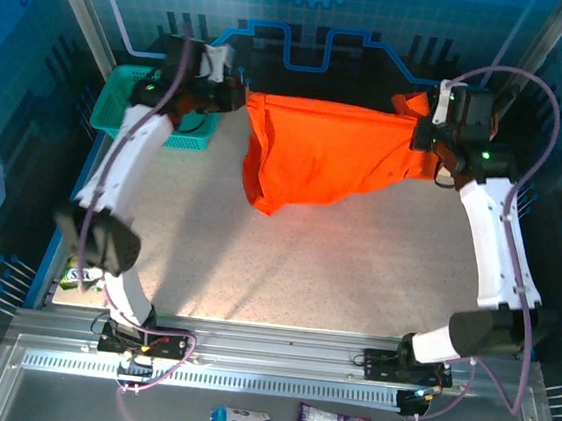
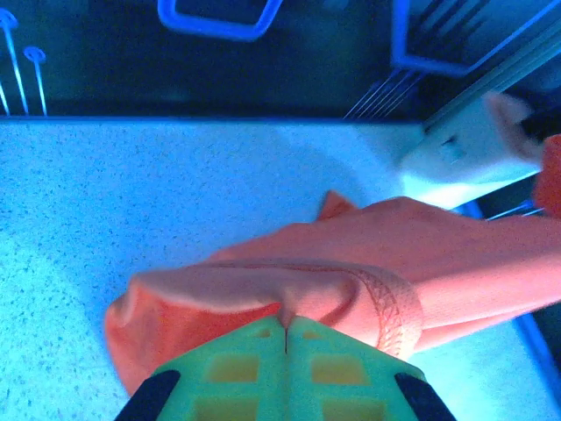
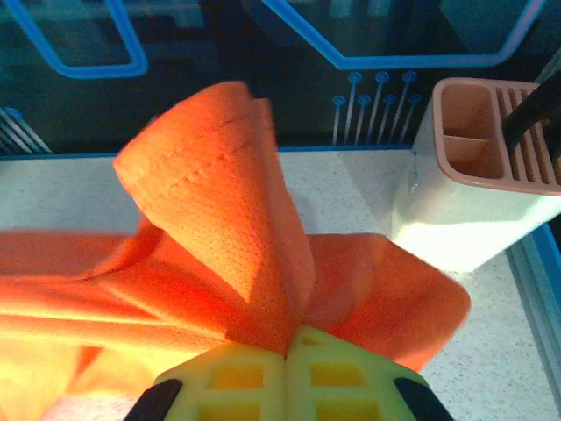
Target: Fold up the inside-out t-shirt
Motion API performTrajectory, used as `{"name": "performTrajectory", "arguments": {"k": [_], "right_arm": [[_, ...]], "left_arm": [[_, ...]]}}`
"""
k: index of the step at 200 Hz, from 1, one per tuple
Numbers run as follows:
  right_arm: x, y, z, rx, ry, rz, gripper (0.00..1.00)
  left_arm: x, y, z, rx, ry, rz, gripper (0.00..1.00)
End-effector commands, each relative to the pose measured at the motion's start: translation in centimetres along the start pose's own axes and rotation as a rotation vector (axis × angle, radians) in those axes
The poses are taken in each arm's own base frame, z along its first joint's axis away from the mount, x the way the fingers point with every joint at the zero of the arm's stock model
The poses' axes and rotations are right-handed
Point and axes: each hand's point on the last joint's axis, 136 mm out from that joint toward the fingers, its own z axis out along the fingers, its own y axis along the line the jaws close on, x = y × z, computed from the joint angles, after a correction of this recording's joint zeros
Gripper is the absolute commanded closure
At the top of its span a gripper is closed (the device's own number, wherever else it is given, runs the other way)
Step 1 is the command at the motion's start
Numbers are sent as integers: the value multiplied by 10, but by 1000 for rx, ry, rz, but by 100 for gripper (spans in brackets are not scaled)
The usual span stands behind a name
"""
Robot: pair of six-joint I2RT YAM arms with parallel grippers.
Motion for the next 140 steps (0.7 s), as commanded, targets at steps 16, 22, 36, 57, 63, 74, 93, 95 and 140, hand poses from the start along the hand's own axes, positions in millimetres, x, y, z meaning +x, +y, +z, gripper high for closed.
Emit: {"name": "performTrajectory", "arguments": {"k": [16, 22, 36, 57, 63, 74, 93, 95, 140], "right_arm": [[96, 0, 3, -29, 171, 55, 100], [120, 3, 9, -38, 219, 63, 100], [177, 11, 25, -69, 345, 77, 100], [238, 19, 37, -78, 492, 70, 100], [249, 20, 39, -70, 513, 61, 100], [260, 23, 42, -70, 533, 48, 100], [270, 27, 43, -68, 557, 35, 100], [270, 27, 43, -67, 557, 35, 100], [271, 30, 42, -60, 552, 31, 100]], "left_arm": [[116, 69, -3, -160, 151, -299, 100], [144, 80, 1, -177, 189, -349, 98], [214, 104, 13, -221, 296, -463, 93], [277, 117, 16, -318, 399, -465, 70], [284, 116, 16, -336, 411, -451, 65], [288, 111, 18, -357, 425, -409, 60], [282, 96, 24, -399, 437, -304, 58], [283, 94, 25, -401, 444, -291, 58], [295, 43, 61, -430, 514, -96, 57]]}}
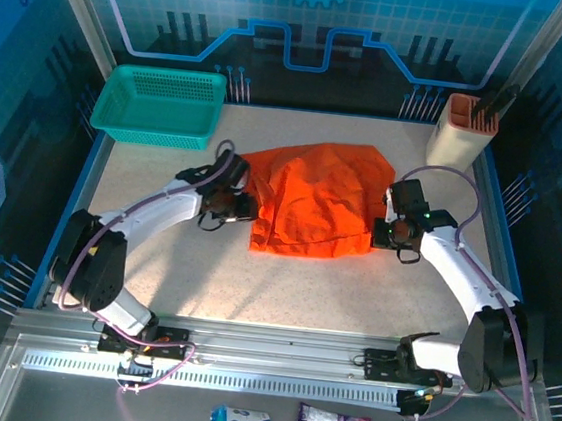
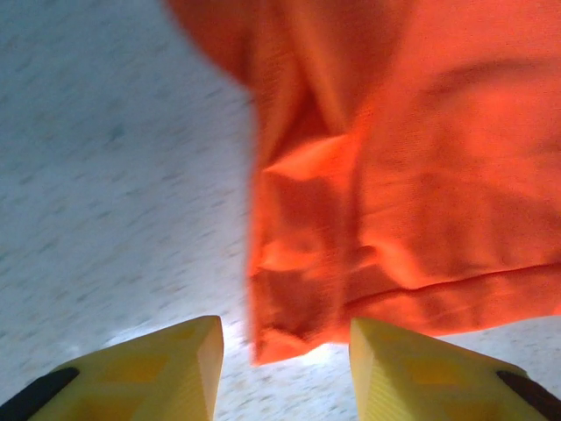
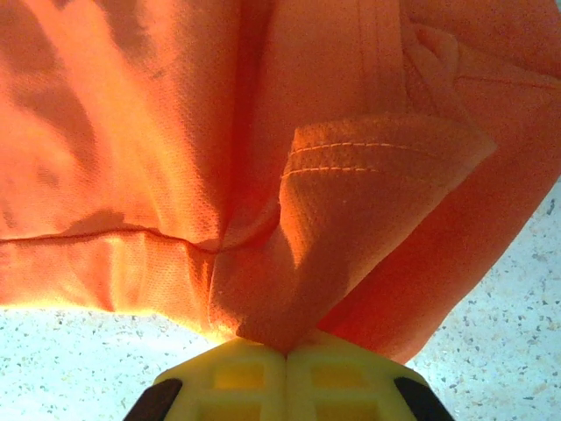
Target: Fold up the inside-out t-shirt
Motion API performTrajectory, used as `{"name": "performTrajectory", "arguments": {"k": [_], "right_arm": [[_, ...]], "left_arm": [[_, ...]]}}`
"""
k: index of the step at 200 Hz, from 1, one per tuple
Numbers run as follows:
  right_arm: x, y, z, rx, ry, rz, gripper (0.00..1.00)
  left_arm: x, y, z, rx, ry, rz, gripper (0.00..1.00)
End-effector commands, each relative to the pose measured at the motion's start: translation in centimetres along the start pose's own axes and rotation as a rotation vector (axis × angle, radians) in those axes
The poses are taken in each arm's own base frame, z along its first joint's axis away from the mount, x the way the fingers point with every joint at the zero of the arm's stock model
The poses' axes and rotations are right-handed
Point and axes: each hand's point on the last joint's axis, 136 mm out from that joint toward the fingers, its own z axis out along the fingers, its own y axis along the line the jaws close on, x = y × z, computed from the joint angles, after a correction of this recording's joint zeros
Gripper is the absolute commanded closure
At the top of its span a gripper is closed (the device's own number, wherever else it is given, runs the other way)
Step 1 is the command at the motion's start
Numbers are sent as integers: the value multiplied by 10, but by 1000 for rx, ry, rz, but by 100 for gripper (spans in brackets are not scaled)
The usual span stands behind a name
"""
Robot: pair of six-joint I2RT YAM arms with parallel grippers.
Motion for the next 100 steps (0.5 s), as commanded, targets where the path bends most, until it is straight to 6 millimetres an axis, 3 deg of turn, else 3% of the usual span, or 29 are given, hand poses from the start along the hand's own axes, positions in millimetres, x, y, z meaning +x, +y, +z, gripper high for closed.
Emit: {"name": "performTrajectory", "arguments": {"k": [1, 18, 40, 55, 100], "right_arm": [[-7, 3, -7, 3, -39, 13, 100], [-8, 3, -10, 5, -48, 13, 100], [-9, 4, -12, 6, -52, 10, 100], [-10, 4, -14, 9, -56, 9, 100], [-10, 3, -17, 11, -59, 4, 100]], "left_arm": [[9, -10, 16, -107, 22, 67, 57], [17, -26, 30, -138, 44, 120, 57], [26, -32, 46, -204, 68, 168, 58], [33, -27, 57, -262, 88, 184, 63], [56, -9, 72, -361, 134, 208, 61]]}}
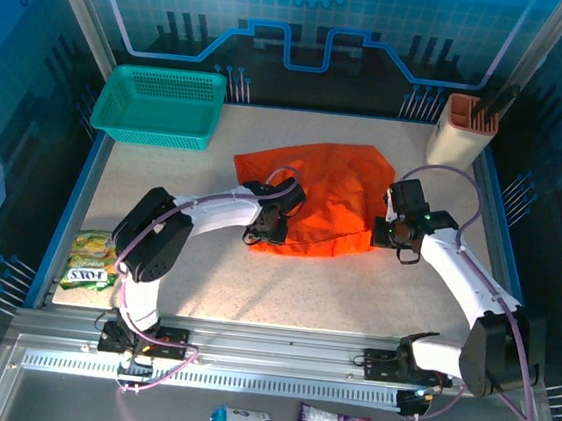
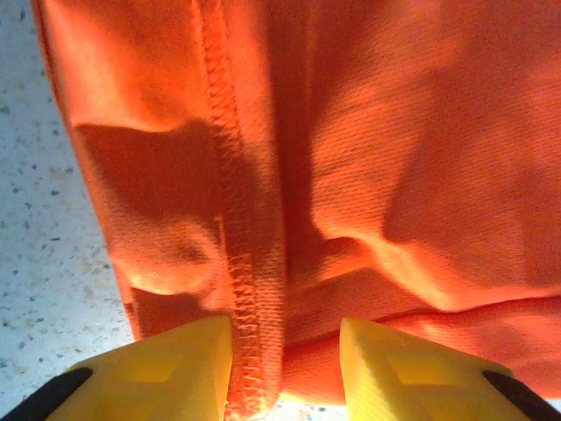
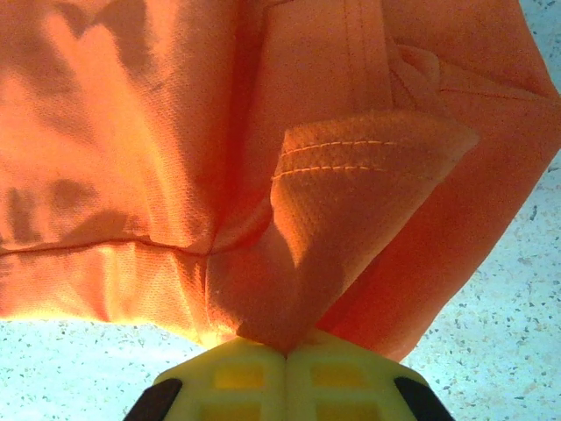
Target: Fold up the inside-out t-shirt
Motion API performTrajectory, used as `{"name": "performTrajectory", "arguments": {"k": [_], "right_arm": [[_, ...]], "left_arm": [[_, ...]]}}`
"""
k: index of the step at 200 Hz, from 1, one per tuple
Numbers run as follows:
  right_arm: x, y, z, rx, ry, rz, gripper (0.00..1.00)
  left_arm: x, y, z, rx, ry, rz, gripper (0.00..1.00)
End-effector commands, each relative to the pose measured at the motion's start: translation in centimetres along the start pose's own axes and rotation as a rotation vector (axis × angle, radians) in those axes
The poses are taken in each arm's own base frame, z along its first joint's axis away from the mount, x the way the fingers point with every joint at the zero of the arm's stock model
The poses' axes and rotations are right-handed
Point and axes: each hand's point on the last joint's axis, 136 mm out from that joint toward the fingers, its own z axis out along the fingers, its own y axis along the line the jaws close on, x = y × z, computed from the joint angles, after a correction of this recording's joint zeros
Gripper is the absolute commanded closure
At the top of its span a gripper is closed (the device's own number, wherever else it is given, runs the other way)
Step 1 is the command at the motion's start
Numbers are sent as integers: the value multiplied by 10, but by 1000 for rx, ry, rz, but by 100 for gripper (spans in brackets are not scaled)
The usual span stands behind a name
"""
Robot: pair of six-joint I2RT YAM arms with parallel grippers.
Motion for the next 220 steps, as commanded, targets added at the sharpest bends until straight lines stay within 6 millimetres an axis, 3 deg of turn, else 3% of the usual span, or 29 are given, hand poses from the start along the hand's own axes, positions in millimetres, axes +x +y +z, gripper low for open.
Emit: {"name": "performTrajectory", "arguments": {"k": [1, 37, 100, 145, 161, 185, 204, 220], "right_arm": [[-6, 4, -11, -2, -28, -2, 100], [-7, 2, -14, 8, -35, -8, 100], [-24, -7, -23, 38, -78, -4, 100], [-70, -19, -54, 32, -198, 42, 100], [-92, -28, -76, 41, -263, 68, 100], [-127, -34, -123, 35, -399, 88, 100], [-139, -33, -156, 20, -487, 89, 100], [-136, -30, -166, -5, -506, 86, 100]], "left_arm": [[9, 13, 5, -86, 17, -3, 61], [18, 24, 11, -123, 27, 0, 69], [-12, 34, -33, -82, -115, -2, 98], [-68, 59, -111, 115, -328, -101, 100], [-92, 69, -151, 272, -415, -159, 100], [-122, 90, -222, 498, -562, -220, 100], [-133, 106, -270, 626, -654, -250, 100], [-133, 121, -283, 719, -656, -317, 100]]}}
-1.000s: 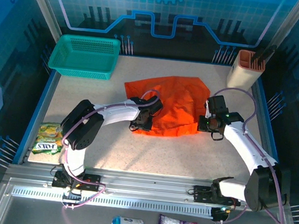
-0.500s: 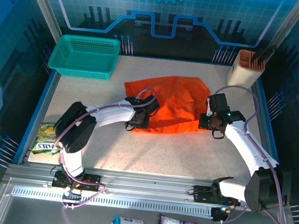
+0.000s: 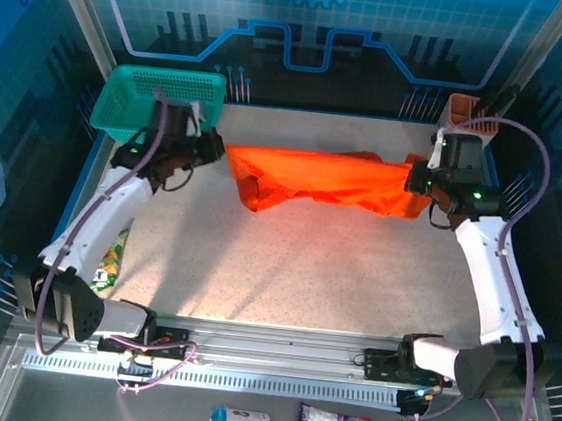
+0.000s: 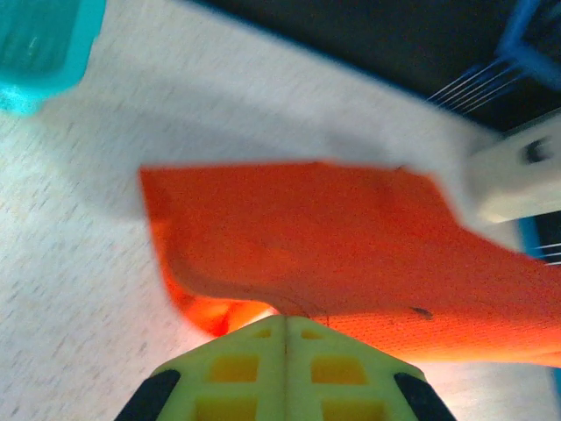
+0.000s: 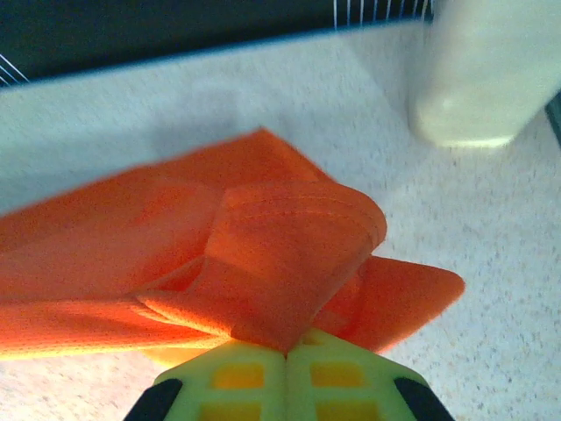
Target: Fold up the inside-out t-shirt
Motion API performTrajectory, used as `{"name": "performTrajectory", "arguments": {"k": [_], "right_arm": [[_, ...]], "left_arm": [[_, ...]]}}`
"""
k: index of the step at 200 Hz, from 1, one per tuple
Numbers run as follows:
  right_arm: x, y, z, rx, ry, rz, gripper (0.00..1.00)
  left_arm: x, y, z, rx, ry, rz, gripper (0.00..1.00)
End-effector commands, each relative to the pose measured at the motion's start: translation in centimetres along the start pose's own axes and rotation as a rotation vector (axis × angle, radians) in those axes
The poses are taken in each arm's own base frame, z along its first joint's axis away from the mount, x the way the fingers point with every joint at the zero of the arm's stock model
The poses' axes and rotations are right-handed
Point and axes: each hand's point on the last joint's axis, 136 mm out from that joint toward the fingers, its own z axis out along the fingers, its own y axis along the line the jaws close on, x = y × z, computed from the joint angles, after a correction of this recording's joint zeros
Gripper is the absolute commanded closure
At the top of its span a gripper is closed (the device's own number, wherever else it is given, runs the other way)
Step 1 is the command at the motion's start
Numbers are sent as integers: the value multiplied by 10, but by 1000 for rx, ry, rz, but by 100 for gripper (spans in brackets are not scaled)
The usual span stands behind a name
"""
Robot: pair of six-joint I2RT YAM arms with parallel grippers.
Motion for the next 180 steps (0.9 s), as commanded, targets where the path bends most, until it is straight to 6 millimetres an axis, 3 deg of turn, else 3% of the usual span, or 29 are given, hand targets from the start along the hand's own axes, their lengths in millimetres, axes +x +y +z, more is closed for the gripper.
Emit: {"name": "performTrajectory", "arguments": {"k": [1, 22, 61, 81, 116, 119, 128, 156, 180], "right_arm": [[-12, -1, -28, -20, -59, -1, 100], [19, 8, -24, -90, 10, 15, 100], [120, 18, 11, -163, 278, 15, 100], [157, 16, 27, -157, 369, 17, 100], [170, 4, 51, -83, 393, 3, 100], [180, 1, 54, -72, 418, 1, 100], [183, -2, 60, -57, 429, 1, 100], [175, -10, 76, -3, 403, 2, 100], [177, -18, 88, 36, 412, 6, 100]], "left_arm": [[-21, -31, -33, 242, -10, -65, 100], [3, -7, -25, 248, 55, -183, 100], [105, 60, 23, 118, 286, -346, 100], [139, 87, 40, 50, 365, -372, 100], [161, 106, 64, 7, 455, -363, 98], [162, 106, 65, 6, 461, -359, 98], [165, 107, 71, 2, 479, -352, 98], [160, 105, 90, 6, 494, -315, 95], [153, 107, 105, -27, 502, -288, 85]]}}
